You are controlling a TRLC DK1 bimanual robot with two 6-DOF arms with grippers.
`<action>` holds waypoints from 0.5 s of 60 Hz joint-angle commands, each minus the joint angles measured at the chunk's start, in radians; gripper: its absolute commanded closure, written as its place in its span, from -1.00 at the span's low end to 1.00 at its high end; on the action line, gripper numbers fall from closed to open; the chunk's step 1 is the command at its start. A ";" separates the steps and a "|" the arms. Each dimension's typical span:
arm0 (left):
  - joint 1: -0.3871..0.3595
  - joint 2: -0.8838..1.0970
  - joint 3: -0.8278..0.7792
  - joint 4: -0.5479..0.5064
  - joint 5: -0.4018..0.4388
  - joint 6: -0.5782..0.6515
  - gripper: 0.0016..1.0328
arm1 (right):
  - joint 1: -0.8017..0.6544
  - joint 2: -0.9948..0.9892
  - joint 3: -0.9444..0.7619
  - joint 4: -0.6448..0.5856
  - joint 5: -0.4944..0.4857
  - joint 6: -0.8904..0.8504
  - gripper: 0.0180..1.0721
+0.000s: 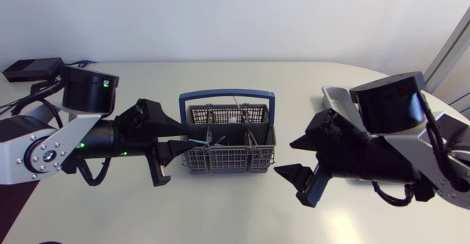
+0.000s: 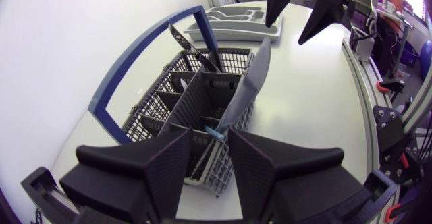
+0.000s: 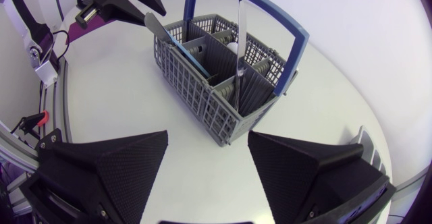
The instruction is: Sort the cutlery from the basket into the organizer compartments.
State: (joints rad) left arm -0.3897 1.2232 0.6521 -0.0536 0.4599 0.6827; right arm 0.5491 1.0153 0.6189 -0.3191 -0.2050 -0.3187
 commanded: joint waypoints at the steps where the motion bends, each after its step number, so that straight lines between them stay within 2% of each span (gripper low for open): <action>1: -0.014 0.027 0.032 0.012 0.006 -0.022 0.40 | 0.008 -0.006 -0.028 -0.014 0.009 0.000 -0.63; 8: -0.018 0.044 0.038 0.014 0.006 -0.028 0.54 | 0.008 -0.006 -0.027 -0.014 0.010 0.000 -0.63; 17: -0.020 0.048 0.044 0.014 0.006 -0.028 0.93 | 0.009 -0.006 -0.031 -0.012 0.010 0.000 -0.63; 30: -0.020 0.039 0.061 -0.009 0.013 -0.031 0.94 | 0.017 -0.006 -0.034 -0.011 0.013 0.000 -0.63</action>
State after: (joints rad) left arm -0.4015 1.2549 0.6823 -0.0532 0.4599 0.6724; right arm 0.5575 1.0153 0.6163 -0.3191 -0.2016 -0.3191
